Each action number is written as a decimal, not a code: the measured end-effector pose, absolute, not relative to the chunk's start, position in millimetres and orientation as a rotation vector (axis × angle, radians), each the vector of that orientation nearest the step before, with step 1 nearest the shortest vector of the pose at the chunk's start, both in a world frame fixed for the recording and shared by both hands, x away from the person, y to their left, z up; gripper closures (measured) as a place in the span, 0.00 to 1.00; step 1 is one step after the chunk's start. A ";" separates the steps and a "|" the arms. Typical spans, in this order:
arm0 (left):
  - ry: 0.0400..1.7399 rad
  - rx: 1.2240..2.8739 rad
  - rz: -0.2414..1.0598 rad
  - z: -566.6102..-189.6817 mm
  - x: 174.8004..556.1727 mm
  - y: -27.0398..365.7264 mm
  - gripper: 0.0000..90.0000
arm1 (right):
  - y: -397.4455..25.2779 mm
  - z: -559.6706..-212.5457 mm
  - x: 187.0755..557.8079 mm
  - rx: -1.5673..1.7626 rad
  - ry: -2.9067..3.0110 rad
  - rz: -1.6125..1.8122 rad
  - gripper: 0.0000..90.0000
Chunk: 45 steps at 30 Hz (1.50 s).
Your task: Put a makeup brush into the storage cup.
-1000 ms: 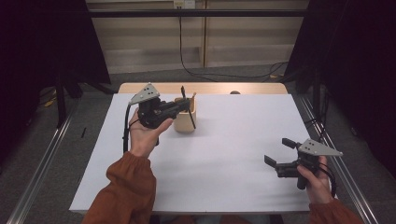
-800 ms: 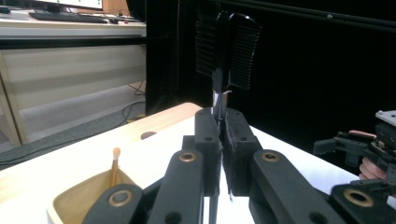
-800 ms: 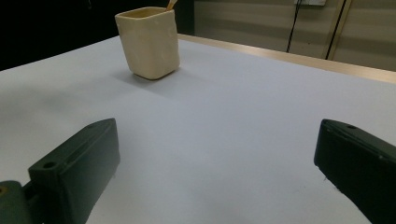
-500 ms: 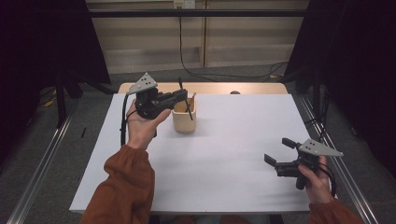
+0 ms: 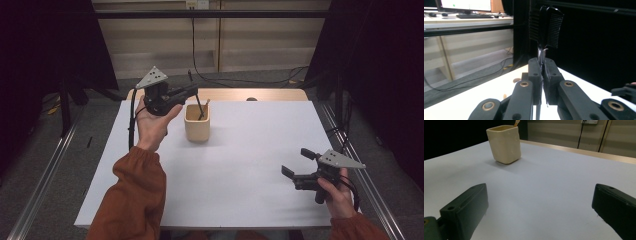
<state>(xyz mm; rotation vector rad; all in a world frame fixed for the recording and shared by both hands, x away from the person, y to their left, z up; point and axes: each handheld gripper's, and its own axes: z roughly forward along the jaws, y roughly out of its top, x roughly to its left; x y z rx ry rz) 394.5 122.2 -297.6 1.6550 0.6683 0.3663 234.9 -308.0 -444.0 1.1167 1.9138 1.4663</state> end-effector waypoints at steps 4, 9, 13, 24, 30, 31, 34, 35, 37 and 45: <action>0.691 1.658 0.378 -297.1 402.5 121.6 0.95 | -308.2 -443.7 234.7 1.120 1.913 1.470 0.00; 0.708 1.666 0.392 -296.9 411.9 118.1 0.95 | -306.6 -444.3 234.4 1.113 1.923 1.468 0.00; 0.723 1.673 0.408 -298.4 420.7 117.4 0.95 | -306.3 -444.3 234.0 1.110 1.918 1.472 0.00; 0.739 1.690 0.423 -301.9 427.2 119.2 0.95 | -306.4 -444.8 234.8 1.121 1.919 1.472 0.00; 0.733 1.716 0.431 -309.2 427.4 117.4 0.95 | -306.4 -445.1 234.7 1.109 1.926 1.475 0.00; 0.736 1.718 0.428 -309.9 427.4 117.5 0.95 | -306.6 -445.1 234.6 1.103 1.929 1.473 0.00; 0.741 1.720 0.422 -313.0 428.9 117.0 0.95 | -306.4 -444.6 234.1 1.102 1.924 1.480 0.00; 0.740 1.723 0.423 -314.5 429.9 116.7 0.95 | -306.3 -444.7 234.2 1.106 1.921 1.482 0.00; 0.747 1.727 0.422 -317.6 431.5 116.2 0.95 | -306.4 -444.7 234.2 1.108 1.921 1.483 0.00; 0.769 1.744 0.399 -332.8 436.9 116.5 0.95 | -306.3 -444.8 234.2 1.108 1.923 1.484 0.00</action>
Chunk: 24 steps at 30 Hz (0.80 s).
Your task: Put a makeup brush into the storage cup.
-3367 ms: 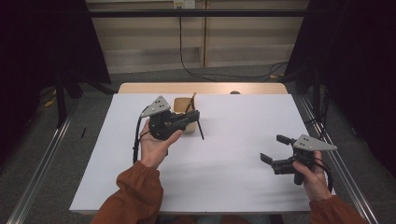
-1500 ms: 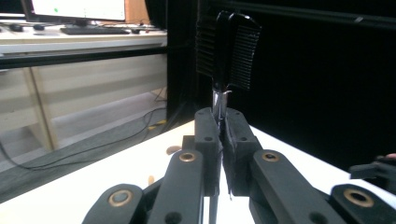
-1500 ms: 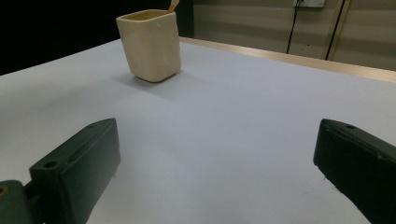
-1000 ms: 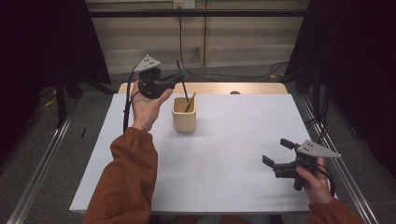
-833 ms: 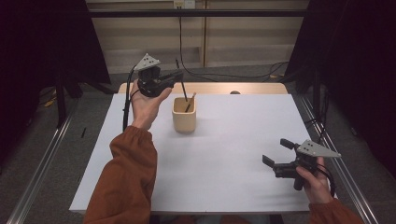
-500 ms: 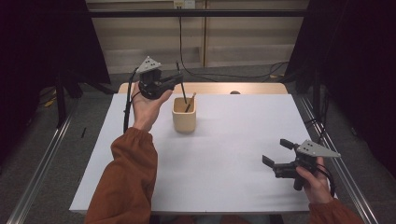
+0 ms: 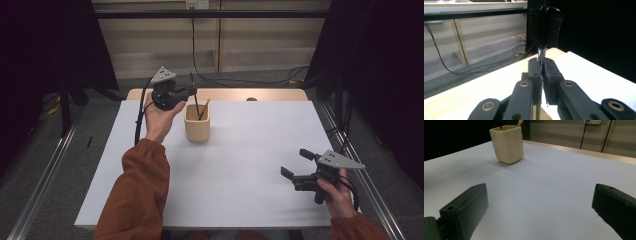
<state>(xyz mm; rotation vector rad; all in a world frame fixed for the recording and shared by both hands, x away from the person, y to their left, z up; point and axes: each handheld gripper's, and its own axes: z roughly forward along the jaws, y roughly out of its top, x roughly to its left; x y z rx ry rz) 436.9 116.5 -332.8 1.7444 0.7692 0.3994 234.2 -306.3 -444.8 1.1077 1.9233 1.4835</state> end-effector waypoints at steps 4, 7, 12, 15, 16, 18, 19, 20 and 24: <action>0.777 1.744 0.391 -337.9 437.4 116.8 0.95 | -306.2 -445.1 234.4 1.106 1.929 1.485 0.00; 0.779 1.750 0.384 -342.5 437.1 116.3 0.95 | -306.1 -445.2 234.3 1.103 1.933 1.486 0.00; 0.789 1.770 0.380 -351.1 437.2 115.4 0.95 | -305.4 -445.6 234.6 1.109 1.931 1.488 0.00; 0.794 1.772 0.375 -354.6 436.9 115.9 0.95 | -304.9 -446.2 235.0 1.111 1.938 1.487 0.00; 0.794 1.771 0.375 -356.0 437.0 116.1 0.95 | -304.9 -446.1 235.0 1.108 1.939 1.486 0.00; 0.796 1.774 0.375 -357.9 437.1 117.0 0.95 | -305.0 -446.2 235.0 1.108 1.937 1.487 0.00; 0.800 1.771 0.372 -358.8 437.1 117.1 0.95 | -305.1 -446.1 235.0 1.109 1.938 1.487 0.00; 0.800 1.772 0.371 -359.6 437.0 117.4 0.95 | -305.2 -446.2 235.1 1.108 1.939 1.485 0.00; 0.801 1.777 0.370 -362.9 436.6 116.6 0.95 | -304.7 -446.3 235.0 1.109 1.941 1.483 0.00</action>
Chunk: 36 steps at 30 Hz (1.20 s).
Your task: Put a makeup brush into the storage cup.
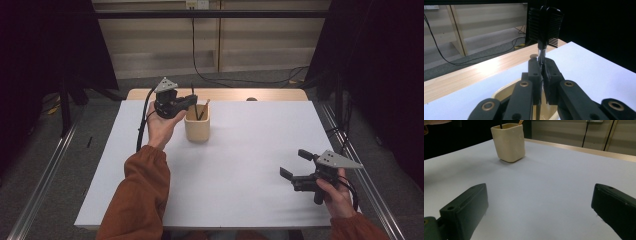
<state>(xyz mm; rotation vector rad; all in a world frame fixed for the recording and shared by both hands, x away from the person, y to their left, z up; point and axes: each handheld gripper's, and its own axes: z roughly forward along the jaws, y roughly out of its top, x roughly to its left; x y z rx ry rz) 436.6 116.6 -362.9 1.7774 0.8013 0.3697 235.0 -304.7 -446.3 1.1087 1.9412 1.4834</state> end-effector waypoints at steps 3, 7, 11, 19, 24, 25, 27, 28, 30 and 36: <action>0.804 1.775 0.365 -366.6 436.7 117.3 0.95 | -304.9 -446.1 234.9 1.108 1.940 1.484 0.00; 0.815 1.777 0.361 -372.1 437.0 119.6 0.95 | -304.7 -446.3 234.9 1.108 1.943 1.484 0.01; 0.814 1.785 0.362 -376.1 436.7 118.9 0.95 | -304.7 -446.4 235.3 1.109 1.942 1.482 0.01; 0.813 1.791 0.366 -379.6 437.0 117.8 0.95 | -304.7 -446.2 235.0 1.108 1.941 1.484 0.01; 0.815 1.800 0.358 -382.3 437.2 115.8 0.95 | -304.7 -446.2 234.9 1.107 1.942 1.484 0.01; 0.816 1.799 0.357 -382.7 437.1 115.4 0.95 | -304.7 -446.2 234.9 1.106 1.942 1.483 0.01; 0.810 1.806 0.357 -383.4 437.2 113.9 0.95 | -304.7 -446.4 235.2 1.108 1.943 1.484 0.01; 0.807 1.804 0.356 -383.7 437.2 113.3 0.94 | -304.6 -446.4 235.2 1.109 1.944 1.484 0.01; 0.807 1.807 0.358 -384.1 437.2 112.5 0.91 | -304.6 -446.2 235.0 1.109 1.944 1.486 0.01; 0.815 1.809 0.374 -385.4 438.5 113.1 0.71 | -304.5 -446.3 235.0 1.106 1.945 1.486 0.01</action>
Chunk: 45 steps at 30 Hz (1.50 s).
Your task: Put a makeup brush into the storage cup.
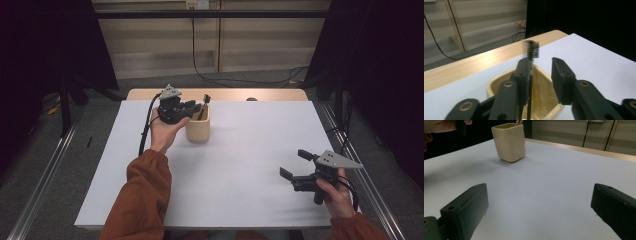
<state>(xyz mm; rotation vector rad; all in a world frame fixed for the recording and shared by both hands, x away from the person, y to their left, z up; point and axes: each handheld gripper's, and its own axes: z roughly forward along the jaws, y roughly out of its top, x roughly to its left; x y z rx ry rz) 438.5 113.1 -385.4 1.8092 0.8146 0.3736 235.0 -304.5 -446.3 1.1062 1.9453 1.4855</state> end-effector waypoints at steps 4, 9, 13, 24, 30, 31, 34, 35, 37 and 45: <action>0.815 1.800 0.395 -384.9 438.3 111.9 0.51 | -304.6 -446.2 235.1 1.106 1.944 1.486 0.01; 0.821 1.794 0.413 -384.9 438.3 111.6 0.36 | -304.6 -446.1 235.0 1.106 1.944 1.487 0.01; 0.824 1.784 0.437 -384.0 437.9 110.8 0.22 | -305.0 -446.2 235.3 1.108 1.940 1.488 0.01; 0.834 1.703 0.443 -377.2 434.9 112.7 0.02 | -306.0 -446.3 234.7 1.118 1.938 1.493 0.01; 0.842 1.699 0.452 -376.5 436.0 117.1 0.02 | -306.7 -446.8 235.7 1.125 1.935 1.489 0.01; 0.835 1.700 0.455 -376.4 435.9 117.8 0.02 | -306.9 -446.7 235.6 1.125 1.933 1.488 0.01; 0.836 1.681 0.452 -376.8 434.4 118.6 0.02 | -308.1 -445.5 234.2 1.126 1.925 1.492 0.01; 0.835 1.687 0.448 -377.0 434.2 118.7 0.02 | -308.4 -445.3 233.7 1.123 1.924 1.493 0.01; 0.830 1.691 0.460 -377.3 432.3 119.0 0.02 | -308.8 -445.4 233.0 1.124 1.920 1.495 0.01; 0.826 1.690 0.476 -374.8 426.1 124.5 0.02 | -309.7 -445.3 233.2 1.123 1.916 1.493 0.01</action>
